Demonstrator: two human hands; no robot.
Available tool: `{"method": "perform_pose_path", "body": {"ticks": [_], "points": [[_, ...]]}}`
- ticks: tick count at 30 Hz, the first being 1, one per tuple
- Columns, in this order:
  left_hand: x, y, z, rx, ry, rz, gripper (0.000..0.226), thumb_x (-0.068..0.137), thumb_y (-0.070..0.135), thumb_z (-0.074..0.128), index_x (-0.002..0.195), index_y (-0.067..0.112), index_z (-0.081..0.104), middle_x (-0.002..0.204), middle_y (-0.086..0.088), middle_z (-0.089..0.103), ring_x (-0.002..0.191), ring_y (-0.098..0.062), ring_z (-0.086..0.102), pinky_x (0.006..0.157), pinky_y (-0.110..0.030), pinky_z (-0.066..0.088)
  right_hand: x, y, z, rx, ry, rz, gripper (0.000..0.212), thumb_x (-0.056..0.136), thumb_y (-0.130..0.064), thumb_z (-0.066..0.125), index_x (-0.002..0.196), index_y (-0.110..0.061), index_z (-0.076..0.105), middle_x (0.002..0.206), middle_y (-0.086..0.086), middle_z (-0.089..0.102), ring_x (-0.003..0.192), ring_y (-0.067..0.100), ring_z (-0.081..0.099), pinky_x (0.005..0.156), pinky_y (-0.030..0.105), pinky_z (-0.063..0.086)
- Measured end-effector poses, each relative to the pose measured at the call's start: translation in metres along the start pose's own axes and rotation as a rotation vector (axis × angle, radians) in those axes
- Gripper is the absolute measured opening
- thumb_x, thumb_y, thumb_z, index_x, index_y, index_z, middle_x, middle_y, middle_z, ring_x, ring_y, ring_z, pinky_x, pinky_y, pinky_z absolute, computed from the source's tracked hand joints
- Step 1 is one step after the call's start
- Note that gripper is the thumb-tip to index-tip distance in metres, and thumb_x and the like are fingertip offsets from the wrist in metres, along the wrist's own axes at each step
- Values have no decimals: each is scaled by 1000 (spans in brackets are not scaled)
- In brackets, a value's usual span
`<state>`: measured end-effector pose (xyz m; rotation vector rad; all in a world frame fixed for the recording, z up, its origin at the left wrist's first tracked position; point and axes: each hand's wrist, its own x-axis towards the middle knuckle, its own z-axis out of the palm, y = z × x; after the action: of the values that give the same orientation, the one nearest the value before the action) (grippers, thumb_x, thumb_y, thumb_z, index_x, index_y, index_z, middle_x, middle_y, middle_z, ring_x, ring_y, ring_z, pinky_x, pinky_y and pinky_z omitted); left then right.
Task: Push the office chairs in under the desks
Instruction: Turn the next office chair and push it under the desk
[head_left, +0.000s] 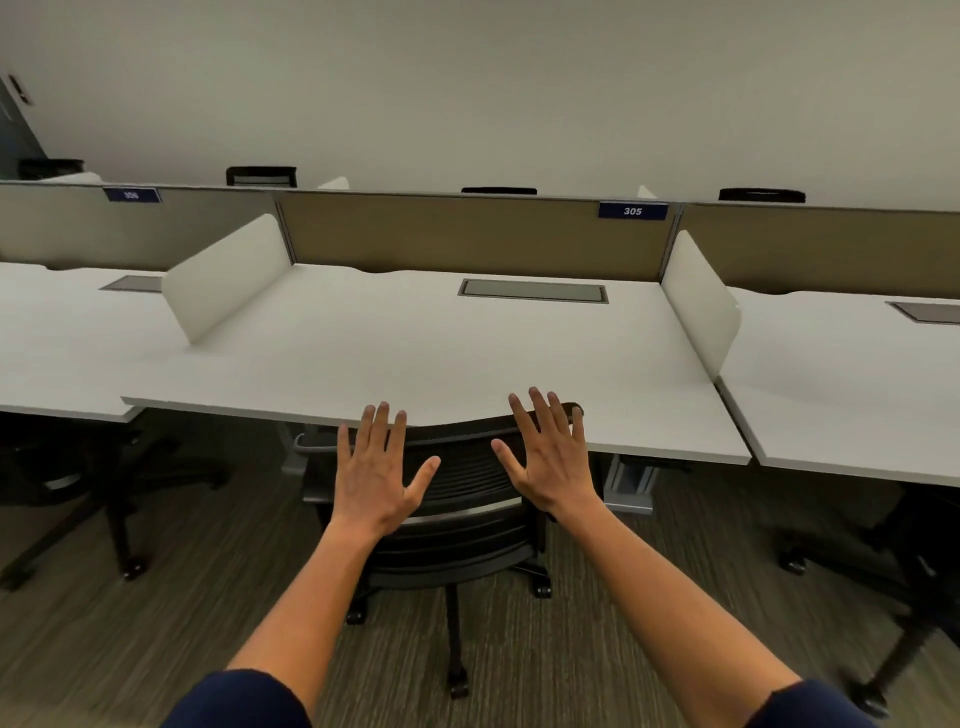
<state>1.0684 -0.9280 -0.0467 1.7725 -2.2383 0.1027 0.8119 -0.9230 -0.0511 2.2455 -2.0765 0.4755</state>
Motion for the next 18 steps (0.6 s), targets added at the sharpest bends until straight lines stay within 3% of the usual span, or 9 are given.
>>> {"method": "perform_pose_path", "body": {"ticks": [5,11,18], "points": [[-59,18,-13,-36,-7,59,98,86,78,9,160,14,7,169,-9,-4,155,-23,-12,125,-54,-4,-70,-9,-22,-3,28,66,95,82,-82,-11,161,-31,3,170,8,0,156,30,-3,124,57,-3],[-139,27,-18,-75,19,111,93,90,75,16,159,13,19,168,-13,11,156,-27,1,125,-56,3,-151,-28,-34,16,28,94,86,89,-77,7,161,-29,8,169,8,8,156,30,3,124,57,1],[-178,34,-30,-87,-3,127,94,88,76,11,159,15,12,168,-12,7,155,-26,-3,125,-54,0,-203,-37,-47,-4,21,110,90,85,-82,-3,160,-32,1,170,7,2,156,28,-2,123,54,-5]]}}
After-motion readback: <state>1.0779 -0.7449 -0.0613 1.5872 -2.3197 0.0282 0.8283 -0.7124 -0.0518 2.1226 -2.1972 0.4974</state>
